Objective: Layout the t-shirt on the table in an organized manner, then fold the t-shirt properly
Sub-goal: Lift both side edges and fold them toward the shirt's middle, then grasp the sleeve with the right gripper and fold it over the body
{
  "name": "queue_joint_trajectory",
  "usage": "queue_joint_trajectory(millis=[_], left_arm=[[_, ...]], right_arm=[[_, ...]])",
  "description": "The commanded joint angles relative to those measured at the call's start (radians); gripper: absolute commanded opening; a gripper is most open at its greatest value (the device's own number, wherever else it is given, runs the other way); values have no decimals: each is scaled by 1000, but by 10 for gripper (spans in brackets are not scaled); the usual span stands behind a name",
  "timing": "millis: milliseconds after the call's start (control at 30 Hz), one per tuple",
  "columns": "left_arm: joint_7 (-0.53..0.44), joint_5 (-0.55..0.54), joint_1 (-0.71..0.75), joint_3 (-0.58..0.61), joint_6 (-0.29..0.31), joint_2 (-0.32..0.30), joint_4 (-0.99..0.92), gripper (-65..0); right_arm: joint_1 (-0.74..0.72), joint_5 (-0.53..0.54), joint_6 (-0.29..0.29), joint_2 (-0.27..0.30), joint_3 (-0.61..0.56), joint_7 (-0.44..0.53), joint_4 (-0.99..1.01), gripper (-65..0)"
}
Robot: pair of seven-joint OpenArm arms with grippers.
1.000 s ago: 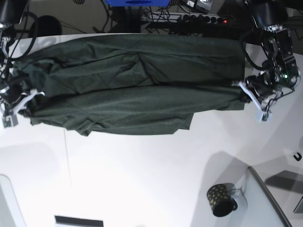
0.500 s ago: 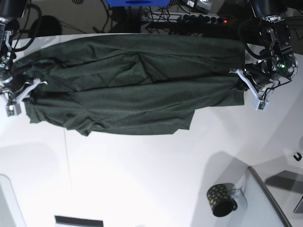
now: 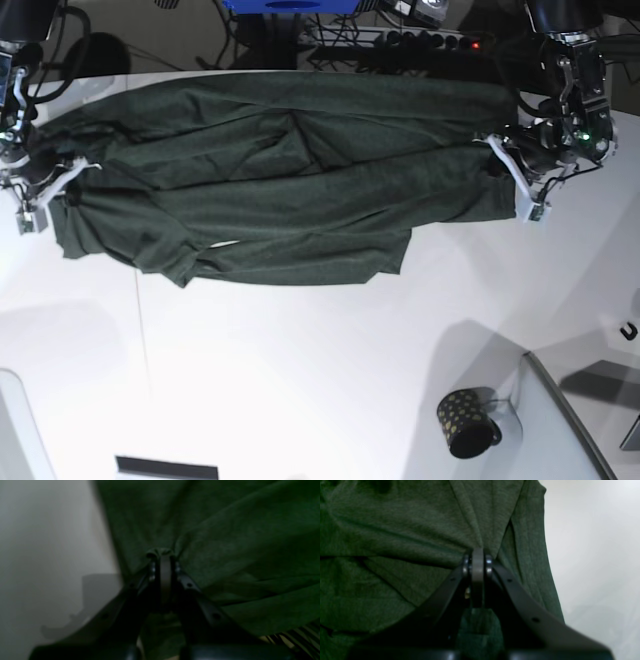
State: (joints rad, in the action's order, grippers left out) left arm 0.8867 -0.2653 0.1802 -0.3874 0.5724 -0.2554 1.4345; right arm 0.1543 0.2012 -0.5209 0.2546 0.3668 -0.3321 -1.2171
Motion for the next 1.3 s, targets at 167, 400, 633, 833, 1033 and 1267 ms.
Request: queue_joint_trajectory(millis=[167, 400, 633, 833, 1033, 1267], left_arm=[[-10, -9, 11, 0, -2, -9, 19, -650], [-10, -9, 12, 0, -2, -15, 19, -650], [-10, -9, 12, 0, -2, -12, 19, -650], [-10, -9, 12, 0, -2, -15, 18, -650], [-10, -9, 12, 0, -2, -12, 21, -650], [-10, -9, 12, 0, -2, -11, 21, -650]], right_arm=[[-5, 7, 8, 18, 7, 20, -26, -636], [14, 7, 8, -45, 127, -88, -246, -345], [-129, 5, 6, -33, -30, -121, -290, -309], [-336, 5, 6, 38, -467, -213, -99, -309], [-428, 5, 35, 1, -717, -249, -68, -309], [-565, 5, 77, -111, -779, -230, 173, -308]])
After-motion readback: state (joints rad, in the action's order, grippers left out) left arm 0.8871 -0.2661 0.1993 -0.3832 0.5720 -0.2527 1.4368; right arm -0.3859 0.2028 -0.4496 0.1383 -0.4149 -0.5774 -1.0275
